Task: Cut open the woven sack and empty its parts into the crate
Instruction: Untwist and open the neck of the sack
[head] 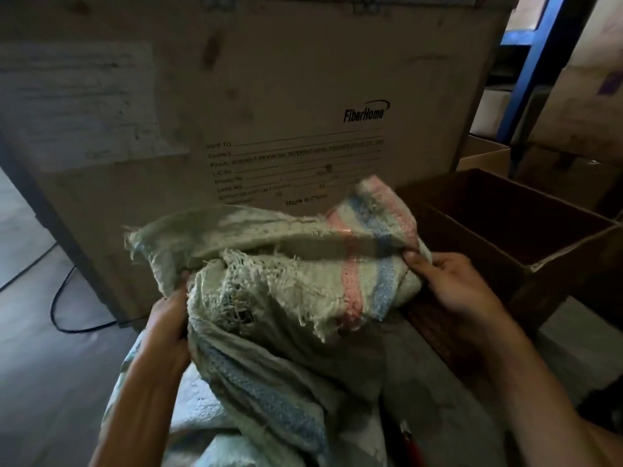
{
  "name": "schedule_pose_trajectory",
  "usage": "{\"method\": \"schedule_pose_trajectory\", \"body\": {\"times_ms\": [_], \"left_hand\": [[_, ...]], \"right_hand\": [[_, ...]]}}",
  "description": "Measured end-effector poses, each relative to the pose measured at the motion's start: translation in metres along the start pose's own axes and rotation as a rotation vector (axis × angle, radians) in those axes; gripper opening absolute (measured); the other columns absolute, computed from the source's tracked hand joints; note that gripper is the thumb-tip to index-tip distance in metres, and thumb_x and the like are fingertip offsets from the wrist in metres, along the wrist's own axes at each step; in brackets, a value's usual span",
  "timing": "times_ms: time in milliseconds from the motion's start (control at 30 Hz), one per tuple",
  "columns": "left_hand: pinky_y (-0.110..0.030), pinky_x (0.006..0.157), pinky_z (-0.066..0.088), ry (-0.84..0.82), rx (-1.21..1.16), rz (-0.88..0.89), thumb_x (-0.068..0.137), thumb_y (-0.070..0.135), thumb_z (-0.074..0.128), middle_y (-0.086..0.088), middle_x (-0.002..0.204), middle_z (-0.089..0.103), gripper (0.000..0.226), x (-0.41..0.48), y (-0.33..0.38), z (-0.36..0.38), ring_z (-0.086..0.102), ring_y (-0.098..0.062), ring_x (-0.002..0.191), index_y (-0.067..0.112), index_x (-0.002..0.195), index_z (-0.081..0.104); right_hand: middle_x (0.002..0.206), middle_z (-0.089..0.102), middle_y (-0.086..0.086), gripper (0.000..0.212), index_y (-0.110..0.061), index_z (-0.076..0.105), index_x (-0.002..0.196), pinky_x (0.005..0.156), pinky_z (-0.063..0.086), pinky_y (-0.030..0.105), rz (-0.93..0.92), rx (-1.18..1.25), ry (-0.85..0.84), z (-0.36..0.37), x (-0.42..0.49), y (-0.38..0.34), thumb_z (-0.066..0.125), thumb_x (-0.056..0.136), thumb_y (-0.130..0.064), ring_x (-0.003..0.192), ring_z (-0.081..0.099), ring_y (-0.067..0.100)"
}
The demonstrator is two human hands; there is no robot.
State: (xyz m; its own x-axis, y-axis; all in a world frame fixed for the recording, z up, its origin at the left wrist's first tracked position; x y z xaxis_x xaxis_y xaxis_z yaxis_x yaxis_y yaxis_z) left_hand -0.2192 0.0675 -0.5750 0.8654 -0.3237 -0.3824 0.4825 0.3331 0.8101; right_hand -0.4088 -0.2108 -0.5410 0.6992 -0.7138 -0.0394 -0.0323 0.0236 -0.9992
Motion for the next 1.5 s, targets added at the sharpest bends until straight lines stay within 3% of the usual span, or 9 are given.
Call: {"method": "schedule_pose_trajectory", "body": {"times_ms": [133, 267, 400, 600, 867, 1067, 1200, 1333, 1500], "left_hand": [[-0.045, 0.083, 0.058, -0.145, -0.057, -0.118, 0.101, 0.046, 0.046, -0.013, 0.126, 0.069, 0.048, -0.001, 0.002, 0.004, 0.066, -0.029, 0.114, 0.015, 0.133, 0.063], [-0.037, 0.076, 0.062, -0.263, -0.095, -0.053, 0.086, 0.042, 0.063, -0.005, 0.096, 0.079, 0.034, -0.007, 0.002, 0.010, 0.076, -0.021, 0.088, 0.015, 0.093, 0.082], [-0.035, 0.072, 0.056, -0.316, 0.067, 0.150, 0.077, 0.018, 0.070, -0.008, 0.099, 0.079, 0.020, -0.011, -0.011, 0.027, 0.073, -0.019, 0.084, 0.013, 0.095, 0.080], [-0.037, 0.077, 0.056, -0.484, 0.128, 0.221, 0.072, 0.022, 0.080, -0.004, 0.102, 0.077, 0.025, -0.025, -0.025, 0.044, 0.071, -0.019, 0.092, 0.025, 0.097, 0.079], [-0.023, 0.064, 0.058, 0.066, 0.491, 0.518, 0.066, 0.032, 0.081, 0.014, 0.082, 0.080, 0.026, -0.018, 0.025, -0.002, 0.074, 0.002, 0.070, 0.027, 0.091, 0.077], [-0.017, 0.055, 0.055, 0.023, 0.540, 0.524, 0.084, 0.022, 0.076, 0.002, 0.089, 0.079, 0.003, -0.010, 0.023, -0.008, 0.072, 0.002, 0.066, 0.024, 0.086, 0.077], [-0.023, 0.072, 0.057, -0.272, 0.547, 0.452, 0.081, 0.031, 0.074, 0.000, 0.098, 0.080, 0.027, -0.013, 0.026, -0.005, 0.075, -0.010, 0.086, 0.020, 0.106, 0.077], [-0.019, 0.079, 0.057, -0.497, 0.517, 0.428, 0.081, 0.018, 0.075, -0.007, 0.105, 0.079, 0.028, -0.021, 0.012, 0.012, 0.074, -0.013, 0.097, 0.011, 0.109, 0.076], [-0.020, 0.064, 0.055, -0.058, 0.624, 0.555, 0.085, 0.003, 0.074, -0.008, 0.077, 0.075, 0.014, -0.005, 0.010, 0.006, 0.066, -0.011, 0.071, 0.015, 0.079, 0.075]], "right_hand": [[0.098, 0.079, 0.013, 0.028, -0.015, 0.079, 0.091, 0.084, 0.058, 0.042, 0.168, 0.171, -0.020, 0.007, -0.002, 0.018, 0.061, 0.095, -0.036, 0.091, 0.075, 0.029], [0.140, 0.055, 0.005, 0.040, -0.032, 0.059, 0.131, 0.088, 0.041, 0.034, 0.140, 0.069, 0.158, 0.027, -0.006, 0.018, 0.055, 0.094, -0.046, 0.122, 0.054, 0.024], [0.118, 0.063, -0.005, 0.039, -0.036, 0.060, 0.127, 0.077, 0.049, 0.021, -0.204, -0.136, 0.057, 0.050, -0.022, 0.023, 0.063, 0.090, -0.046, 0.107, 0.062, 0.007], [0.098, 0.065, -0.036, 0.025, -0.033, 0.065, 0.117, 0.073, 0.042, -0.005, -0.255, -0.173, -0.187, 0.079, -0.021, 0.047, 0.062, 0.097, -0.020, 0.093, 0.057, -0.028], [0.101, 0.077, -0.002, 0.023, -0.032, 0.075, 0.090, 0.091, 0.055, 0.035, -0.336, -0.320, 0.165, 0.004, 0.020, 0.024, 0.063, 0.095, -0.013, 0.100, 0.070, 0.015], [0.098, 0.078, 0.005, 0.015, -0.022, 0.079, 0.086, 0.094, 0.053, 0.047, -0.079, -0.003, -0.001, 0.010, 0.011, 0.032, 0.064, 0.090, -0.024, 0.105, 0.070, 0.030], [0.111, 0.076, 0.011, 0.055, -0.010, 0.069, 0.067, 0.094, 0.046, 0.045, 0.051, 0.349, -0.187, 0.008, 0.003, 0.015, 0.061, 0.073, -0.064, 0.108, 0.068, 0.031], [0.101, 0.074, -0.019, 0.042, -0.040, 0.072, 0.097, 0.078, 0.054, 0.019, -0.176, -0.309, -0.299, 0.028, -0.013, 0.018, 0.069, 0.071, -0.073, 0.093, 0.071, 0.000], [0.084, 0.078, -0.003, 0.014, -0.021, 0.080, 0.092, 0.071, 0.056, 0.025, -0.382, -0.502, 0.193, 0.008, 0.009, 0.023, 0.070, 0.090, -0.031, 0.077, 0.071, 0.010]]}}
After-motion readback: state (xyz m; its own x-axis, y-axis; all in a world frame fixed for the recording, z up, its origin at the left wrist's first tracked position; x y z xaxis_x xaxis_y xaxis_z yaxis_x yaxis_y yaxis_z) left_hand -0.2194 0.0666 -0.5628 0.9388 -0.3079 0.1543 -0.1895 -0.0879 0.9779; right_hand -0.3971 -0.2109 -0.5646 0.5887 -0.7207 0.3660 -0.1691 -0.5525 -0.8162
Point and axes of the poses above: each hand's wrist, its own x-axis towards the middle knuckle, its own z-axis out of the palm, y = z × x, the point moved 1 cm from there along x, towards the middle knuckle
